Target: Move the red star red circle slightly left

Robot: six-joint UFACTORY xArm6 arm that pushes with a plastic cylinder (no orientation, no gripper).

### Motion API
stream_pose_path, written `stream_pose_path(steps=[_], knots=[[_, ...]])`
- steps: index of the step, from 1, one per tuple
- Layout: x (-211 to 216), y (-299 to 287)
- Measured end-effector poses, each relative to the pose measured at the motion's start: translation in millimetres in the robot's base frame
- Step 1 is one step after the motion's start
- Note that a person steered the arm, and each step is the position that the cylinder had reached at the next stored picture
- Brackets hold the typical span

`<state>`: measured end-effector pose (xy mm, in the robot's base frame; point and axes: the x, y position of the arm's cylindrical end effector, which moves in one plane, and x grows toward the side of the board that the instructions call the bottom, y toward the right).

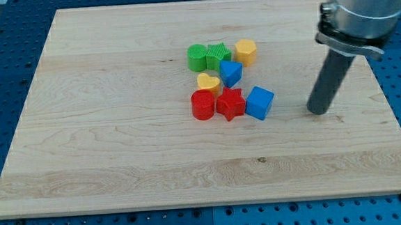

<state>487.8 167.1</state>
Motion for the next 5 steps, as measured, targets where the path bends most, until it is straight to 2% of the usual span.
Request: stream_pose_path(steps=[2, 5], knots=[[-2.4, -62.2], [-7.8, -94.9]])
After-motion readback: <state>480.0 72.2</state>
